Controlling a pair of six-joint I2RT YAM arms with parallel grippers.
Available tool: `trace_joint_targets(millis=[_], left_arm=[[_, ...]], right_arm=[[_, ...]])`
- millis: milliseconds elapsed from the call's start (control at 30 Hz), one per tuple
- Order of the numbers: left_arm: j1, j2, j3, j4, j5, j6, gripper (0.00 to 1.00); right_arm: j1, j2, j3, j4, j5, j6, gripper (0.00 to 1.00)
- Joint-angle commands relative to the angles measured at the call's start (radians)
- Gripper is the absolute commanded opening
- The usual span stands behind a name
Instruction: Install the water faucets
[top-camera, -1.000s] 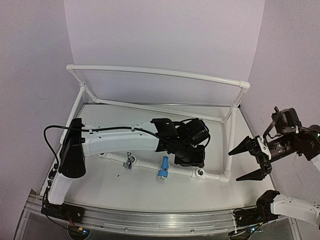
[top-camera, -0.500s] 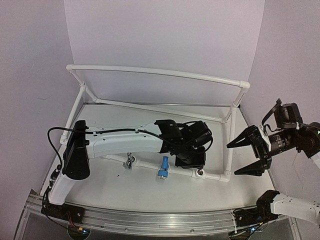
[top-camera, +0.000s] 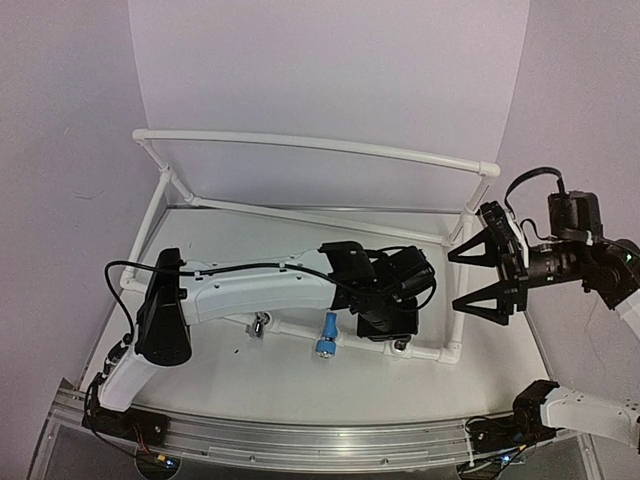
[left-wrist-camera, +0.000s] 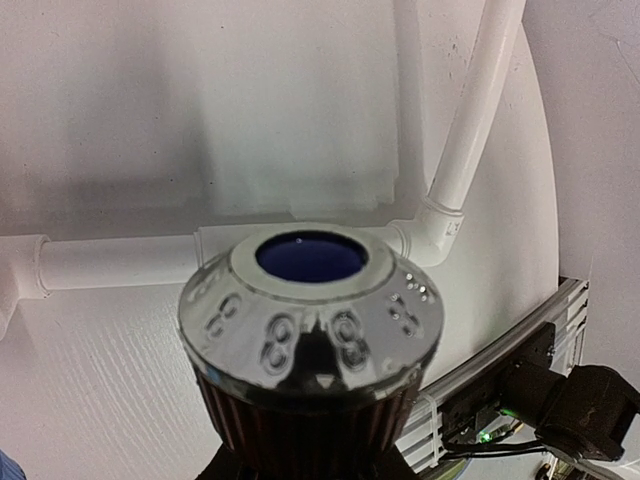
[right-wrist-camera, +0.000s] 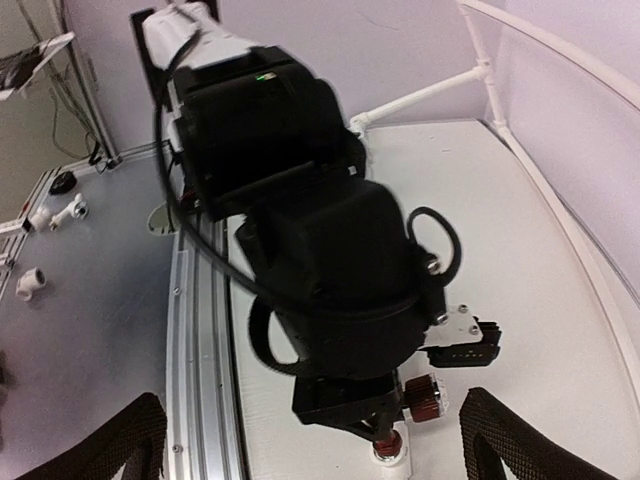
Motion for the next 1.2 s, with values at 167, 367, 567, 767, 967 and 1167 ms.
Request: trace_joint_targets(millis=[167, 367, 567, 767, 967, 1167], left_arm=[[-0.028, 0.095, 0.182, -0.129, -0.087, -0.007, 0.00], [-0.047, 0.110, 0.202, -0.173, -0.129, -0.005, 0.00], [-0.061, 0.092, 0.173, -0.164, -0.159, -0.015, 0.00], [-0.063, 0.019, 0.084, -0.092, -0.200, 0.011, 0.00], [-0.063, 0.086, 0.205, -0.153, -0.194, 0.057, 0.00], [-0.063, 0.072, 0.198, -0.173, -0.233, 0.062, 0.00]], right_arm=[[-0.023, 0.034, 0.017, 0.149, 0.350, 0.205, 0.98], [-0.043, 0.080, -0.010, 0.141, 0.570, 0.161, 0.98], [-0.055, 0.149, 0.003, 0.135, 0.722, 0.137, 0.98], [-0.149, 0.269, 0.023, 0.125, 0.753, 0.085, 0.97], [-0.288, 0.440, 0.095, 0.101, 0.695, 0.067, 0.91], [-0.295, 0.433, 0.105, 0.075, 0.584, 0.014, 0.83]])
